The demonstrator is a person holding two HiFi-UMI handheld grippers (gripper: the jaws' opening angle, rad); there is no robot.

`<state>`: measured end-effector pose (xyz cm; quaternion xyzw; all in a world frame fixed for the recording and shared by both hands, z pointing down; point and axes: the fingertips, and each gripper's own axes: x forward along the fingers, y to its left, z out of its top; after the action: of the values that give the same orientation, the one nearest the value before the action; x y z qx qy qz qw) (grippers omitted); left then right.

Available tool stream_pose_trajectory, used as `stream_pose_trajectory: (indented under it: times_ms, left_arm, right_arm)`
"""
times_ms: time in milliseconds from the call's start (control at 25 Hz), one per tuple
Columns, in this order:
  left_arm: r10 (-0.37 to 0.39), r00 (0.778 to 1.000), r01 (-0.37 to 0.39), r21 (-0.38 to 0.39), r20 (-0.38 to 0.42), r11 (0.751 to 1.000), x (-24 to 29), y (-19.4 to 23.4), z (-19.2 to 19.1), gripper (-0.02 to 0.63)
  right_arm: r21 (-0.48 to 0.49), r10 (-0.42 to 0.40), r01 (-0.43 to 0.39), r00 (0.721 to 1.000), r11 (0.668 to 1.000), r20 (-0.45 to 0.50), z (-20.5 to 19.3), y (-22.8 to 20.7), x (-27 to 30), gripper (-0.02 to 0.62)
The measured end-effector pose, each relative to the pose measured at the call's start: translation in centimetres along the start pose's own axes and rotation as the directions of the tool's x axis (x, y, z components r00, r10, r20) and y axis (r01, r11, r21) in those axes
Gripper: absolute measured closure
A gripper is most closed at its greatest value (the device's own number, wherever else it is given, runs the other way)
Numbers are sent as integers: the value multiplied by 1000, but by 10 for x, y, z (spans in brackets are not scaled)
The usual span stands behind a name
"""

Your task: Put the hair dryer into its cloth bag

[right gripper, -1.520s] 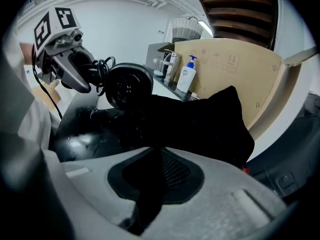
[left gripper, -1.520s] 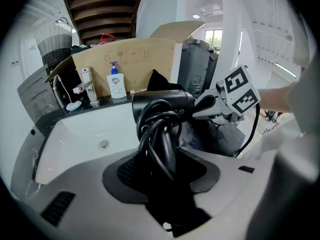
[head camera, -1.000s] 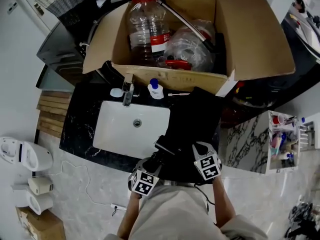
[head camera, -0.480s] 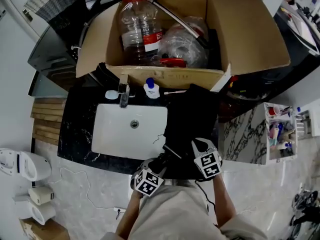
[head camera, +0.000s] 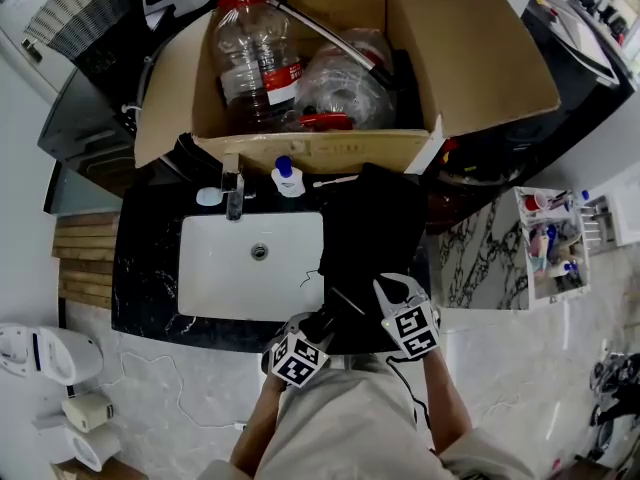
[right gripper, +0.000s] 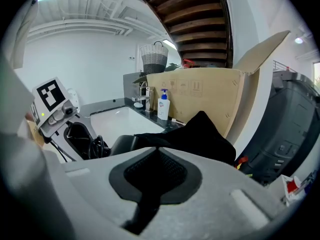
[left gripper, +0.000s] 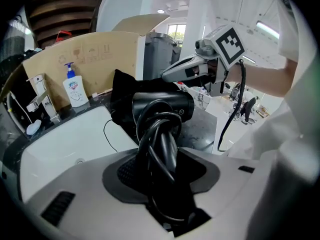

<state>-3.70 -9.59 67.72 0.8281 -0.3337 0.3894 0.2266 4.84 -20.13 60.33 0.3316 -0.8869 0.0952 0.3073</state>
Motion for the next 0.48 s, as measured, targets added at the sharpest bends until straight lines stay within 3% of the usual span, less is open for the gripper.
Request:
stream_pose_trajectory:
  times_ms: [480]
  left_arm:
    - [4, 1000, -4, 18, 2, 1000, 6, 8, 13, 420]
  right_arm:
    - [-50, 15, -14, 1000, 999, 10, 3, 24, -18, 580]
